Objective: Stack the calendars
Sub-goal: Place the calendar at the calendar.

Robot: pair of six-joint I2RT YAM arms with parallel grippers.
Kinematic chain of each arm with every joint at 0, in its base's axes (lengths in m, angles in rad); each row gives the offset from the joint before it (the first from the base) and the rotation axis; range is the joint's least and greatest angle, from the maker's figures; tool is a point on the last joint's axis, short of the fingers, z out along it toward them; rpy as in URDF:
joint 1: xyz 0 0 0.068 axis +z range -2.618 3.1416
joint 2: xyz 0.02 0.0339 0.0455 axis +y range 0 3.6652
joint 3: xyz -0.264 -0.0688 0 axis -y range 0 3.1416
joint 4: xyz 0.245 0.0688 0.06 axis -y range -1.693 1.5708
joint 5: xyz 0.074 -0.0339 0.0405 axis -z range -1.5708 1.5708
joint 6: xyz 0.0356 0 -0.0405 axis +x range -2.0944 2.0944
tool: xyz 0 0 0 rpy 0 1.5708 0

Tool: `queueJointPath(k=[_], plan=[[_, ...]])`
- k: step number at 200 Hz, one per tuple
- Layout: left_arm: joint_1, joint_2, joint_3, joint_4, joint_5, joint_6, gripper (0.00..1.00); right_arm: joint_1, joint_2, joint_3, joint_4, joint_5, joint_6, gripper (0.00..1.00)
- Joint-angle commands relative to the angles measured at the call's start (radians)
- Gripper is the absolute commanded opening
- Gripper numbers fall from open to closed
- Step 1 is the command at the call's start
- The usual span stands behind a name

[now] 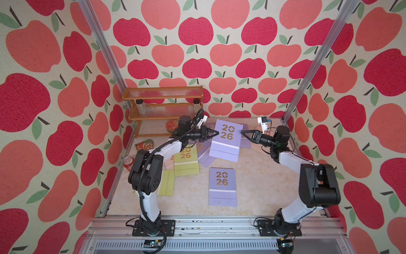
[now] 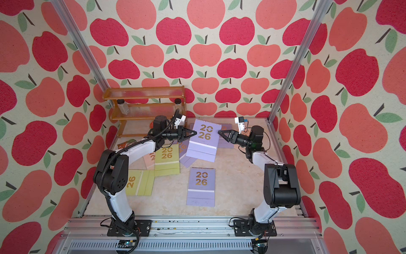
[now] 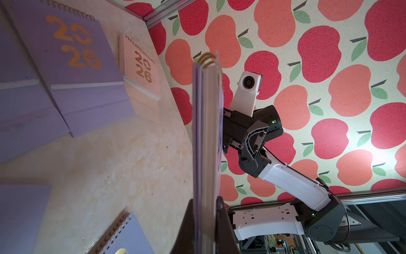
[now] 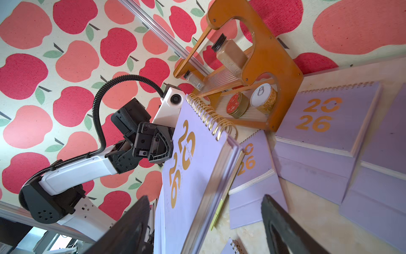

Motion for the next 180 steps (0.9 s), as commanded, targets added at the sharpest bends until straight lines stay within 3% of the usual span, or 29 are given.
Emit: queueJointPath(k=[1, 30, 54, 74, 96, 112, 132, 153, 172, 180], plan=[[0.0, -0.059, -0.009, 0.047, -0.002, 0.034, 0.0, 0.045, 0.018, 0.033, 0.059, -0.002, 0.033, 0.81], [0.0, -0.051, -0.014, 0.06, 0.001, 0.023, 0.0, 0.081, 0.04, 0.027, 0.087, 0.01, 0.047, 0.79], [0.0, -0.049, -0.019, 0.058, 0.002, 0.027, 0.0, 0.086, 0.047, 0.013, 0.152, 0.011, 0.089, 0.71], [0.0, -0.05, -0.029, 0.055, 0.001, 0.032, 0.0, 0.085, 0.05, 0.012, 0.167, 0.01, 0.102, 0.55], [0.0, -0.049, -0.044, 0.056, -0.006, 0.035, 0.0, 0.085, 0.054, 0.012, 0.181, 0.005, 0.115, 0.31], [0.0, -0.049, -0.054, 0.055, -0.009, 0.039, 0.0, 0.085, 0.059, 0.011, 0.187, -0.007, 0.125, 0.0], [0.0, -0.043, -0.058, 0.044, -0.012, 0.048, 0.06, 0.085, 0.055, -0.001, 0.174, -0.017, 0.127, 0.0], [0.003, -0.04, -0.053, 0.017, -0.009, 0.066, 0.29, 0.085, 0.039, -0.011, 0.097, -0.017, 0.108, 0.0], [0.021, -0.063, -0.027, -0.093, -0.007, 0.142, 0.8, 0.085, 0.004, -0.013, -0.057, -0.016, 0.059, 0.0], [0.035, -0.085, -0.006, -0.191, -0.018, 0.21, 0.94, 0.085, -0.016, -0.012, -0.157, -0.012, 0.025, 0.0]])
